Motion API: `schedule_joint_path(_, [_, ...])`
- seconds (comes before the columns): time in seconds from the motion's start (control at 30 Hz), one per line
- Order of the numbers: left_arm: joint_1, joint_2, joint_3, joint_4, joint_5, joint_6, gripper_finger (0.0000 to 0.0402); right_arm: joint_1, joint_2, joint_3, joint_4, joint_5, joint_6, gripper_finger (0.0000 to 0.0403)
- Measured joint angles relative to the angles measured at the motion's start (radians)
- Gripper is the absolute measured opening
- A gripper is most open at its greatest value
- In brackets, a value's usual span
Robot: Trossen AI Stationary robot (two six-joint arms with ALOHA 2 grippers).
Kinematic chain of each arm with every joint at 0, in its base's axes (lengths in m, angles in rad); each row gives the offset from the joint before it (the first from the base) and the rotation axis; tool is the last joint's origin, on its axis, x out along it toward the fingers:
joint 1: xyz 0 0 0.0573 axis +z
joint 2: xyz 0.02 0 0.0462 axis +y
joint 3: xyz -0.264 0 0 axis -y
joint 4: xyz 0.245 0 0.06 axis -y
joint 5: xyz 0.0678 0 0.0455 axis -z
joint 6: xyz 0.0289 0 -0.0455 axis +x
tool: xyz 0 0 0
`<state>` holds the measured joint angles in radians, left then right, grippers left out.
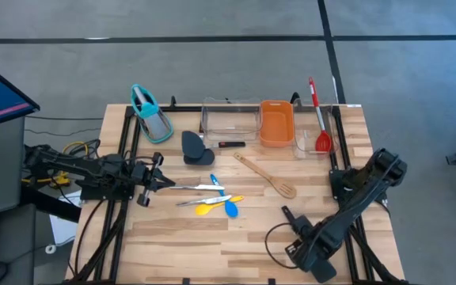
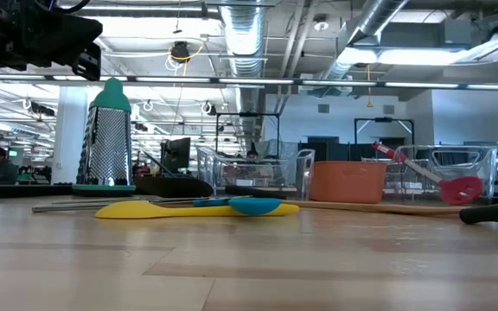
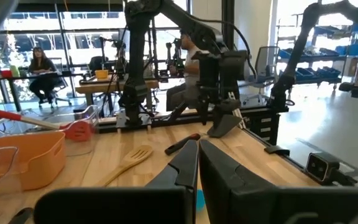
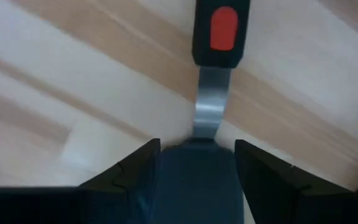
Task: Pick & Place Kitchen Items
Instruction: Put the flat spatula in the left transparent bin
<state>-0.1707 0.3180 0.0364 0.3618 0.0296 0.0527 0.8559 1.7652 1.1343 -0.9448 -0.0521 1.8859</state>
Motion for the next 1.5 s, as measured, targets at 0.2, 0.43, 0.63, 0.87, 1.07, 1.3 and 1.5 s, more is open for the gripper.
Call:
schedule_joint_path(0.2, [0.000,0.004,0.000,0.003,0.000,0.021,0.0003,0.000,0.092,-0.001,0.015,0.000,-0.008,0.0184])
schedule_joint_path(0.43, [0.000,0.004,0.000,0.006,0.000,0.021,0.0003,0.000,0.132,0.005,0.016,0.004,-0.019,0.0152])
schedule_joint_path(0.63, [0.000,0.004,0.000,0.006,0.000,0.021,0.0003,0.002,0.129,0.003,0.026,0.054,-0.027,0.0086])
schedule_joint_path(0.87, [0.000,0.004,0.000,0.006,0.000,0.021,0.0003,0.001,0.128,0.003,0.019,0.052,-0.026,0.0057])
schedule_joint_path(1.07, [0.000,0.005,0.000,0.007,0.000,0.021,0.0003,-0.001,0.135,0.036,-0.090,0.062,-0.060,0.0057])
schedule_joint_path(1.3, [0.000,0.004,0.000,0.008,0.001,0.021,0.0003,0.000,0.135,0.131,-0.276,0.080,-0.065,0.0057])
schedule_joint_path(1.5, [0.000,0.005,0.000,0.014,0.001,0.021,0.0003,-0.006,0.134,0.211,-0.332,0.187,-0.105,0.0057])
